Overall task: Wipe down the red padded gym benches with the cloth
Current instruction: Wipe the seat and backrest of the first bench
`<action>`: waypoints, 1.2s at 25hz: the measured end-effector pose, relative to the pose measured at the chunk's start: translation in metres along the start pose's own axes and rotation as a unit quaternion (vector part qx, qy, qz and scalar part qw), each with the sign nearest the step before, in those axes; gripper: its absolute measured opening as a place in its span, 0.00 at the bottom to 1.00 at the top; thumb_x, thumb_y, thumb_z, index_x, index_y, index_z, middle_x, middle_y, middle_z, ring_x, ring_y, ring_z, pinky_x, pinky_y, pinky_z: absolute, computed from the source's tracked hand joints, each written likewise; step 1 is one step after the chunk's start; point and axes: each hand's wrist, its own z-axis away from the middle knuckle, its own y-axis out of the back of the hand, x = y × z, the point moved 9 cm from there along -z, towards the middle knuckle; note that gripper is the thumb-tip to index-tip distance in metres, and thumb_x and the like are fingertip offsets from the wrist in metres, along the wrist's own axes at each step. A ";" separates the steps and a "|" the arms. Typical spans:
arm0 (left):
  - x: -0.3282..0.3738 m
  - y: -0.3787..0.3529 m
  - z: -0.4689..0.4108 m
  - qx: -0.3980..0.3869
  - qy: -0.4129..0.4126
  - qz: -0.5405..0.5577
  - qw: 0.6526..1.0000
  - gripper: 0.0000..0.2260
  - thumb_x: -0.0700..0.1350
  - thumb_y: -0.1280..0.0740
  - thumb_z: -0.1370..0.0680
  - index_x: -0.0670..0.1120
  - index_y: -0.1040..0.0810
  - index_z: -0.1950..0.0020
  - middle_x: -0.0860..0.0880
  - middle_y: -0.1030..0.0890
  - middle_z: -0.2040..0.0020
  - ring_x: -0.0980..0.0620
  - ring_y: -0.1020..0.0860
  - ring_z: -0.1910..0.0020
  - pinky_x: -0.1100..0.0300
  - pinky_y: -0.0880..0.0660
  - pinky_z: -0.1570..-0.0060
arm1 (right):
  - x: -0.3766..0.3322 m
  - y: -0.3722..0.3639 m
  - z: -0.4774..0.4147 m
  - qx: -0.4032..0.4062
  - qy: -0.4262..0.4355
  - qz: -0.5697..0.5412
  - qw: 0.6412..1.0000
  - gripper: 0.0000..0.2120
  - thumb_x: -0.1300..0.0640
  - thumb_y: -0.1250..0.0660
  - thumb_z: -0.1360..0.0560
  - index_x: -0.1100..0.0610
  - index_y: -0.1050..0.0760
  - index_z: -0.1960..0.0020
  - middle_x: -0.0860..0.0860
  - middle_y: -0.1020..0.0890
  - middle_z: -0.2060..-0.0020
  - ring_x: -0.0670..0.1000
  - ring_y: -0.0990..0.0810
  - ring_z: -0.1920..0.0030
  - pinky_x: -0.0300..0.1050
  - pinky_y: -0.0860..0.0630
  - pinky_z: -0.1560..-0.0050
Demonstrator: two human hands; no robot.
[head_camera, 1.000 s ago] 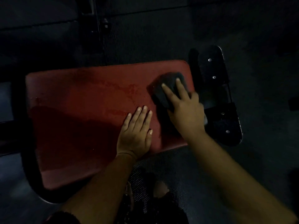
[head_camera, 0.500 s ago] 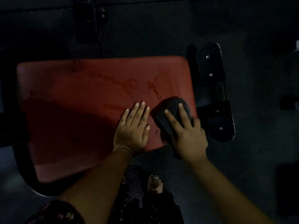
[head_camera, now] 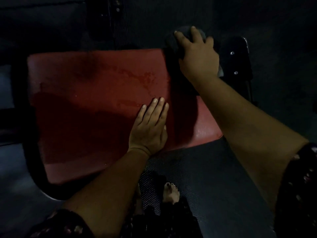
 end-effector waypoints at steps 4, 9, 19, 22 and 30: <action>-0.003 0.001 0.000 -0.018 0.015 -0.030 0.999 0.29 0.47 0.45 0.25 0.37 0.36 0.24 0.39 0.36 0.24 0.43 0.37 0.24 0.44 0.51 0.24 | -0.003 0.001 0.043 -0.018 0.050 -0.005 0.999 0.29 0.56 0.40 0.21 0.39 0.42 0.23 0.50 0.41 0.23 0.63 0.34 0.32 0.55 0.25 0.47; -0.012 0.022 0.003 -0.058 0.048 0.006 0.997 0.30 0.48 0.46 0.22 0.40 0.45 0.21 0.42 0.44 0.20 0.46 0.46 0.21 0.50 0.66 0.25 | 0.003 -0.038 0.189 -0.010 0.038 -0.037 0.999 0.35 0.59 0.31 0.27 0.42 0.38 0.24 0.54 0.37 0.24 0.65 0.28 0.43 0.53 0.23 0.60; -0.189 0.063 0.139 -0.070 0.259 -0.030 0.963 0.30 0.54 0.51 0.21 0.37 0.37 0.24 0.37 0.37 0.24 0.37 0.38 0.25 0.36 0.52 0.28 | -0.023 -0.057 0.244 -0.054 -0.004 -0.037 0.998 0.34 0.58 0.32 0.25 0.43 0.40 0.23 0.54 0.39 0.23 0.66 0.29 0.39 0.60 0.24 0.54; -0.198 0.048 0.151 -0.065 0.282 -0.025 0.957 0.30 0.55 0.53 0.20 0.40 0.40 0.22 0.39 0.40 0.22 0.39 0.42 0.23 0.39 0.55 0.26 | -0.028 -0.033 0.164 -0.025 0.032 -0.004 0.999 0.33 0.58 0.35 0.24 0.42 0.41 0.23 0.52 0.40 0.23 0.64 0.30 0.39 0.51 0.27 0.58; -0.197 0.044 0.154 -0.004 0.256 -0.020 0.966 0.28 0.51 0.50 0.20 0.40 0.41 0.22 0.40 0.40 0.22 0.41 0.42 0.23 0.53 0.62 0.25 | -0.079 -0.003 -0.003 -0.100 0.012 -0.003 0.995 0.31 0.53 0.39 0.20 0.41 0.48 0.21 0.56 0.46 0.22 0.65 0.41 0.28 0.60 0.34 0.33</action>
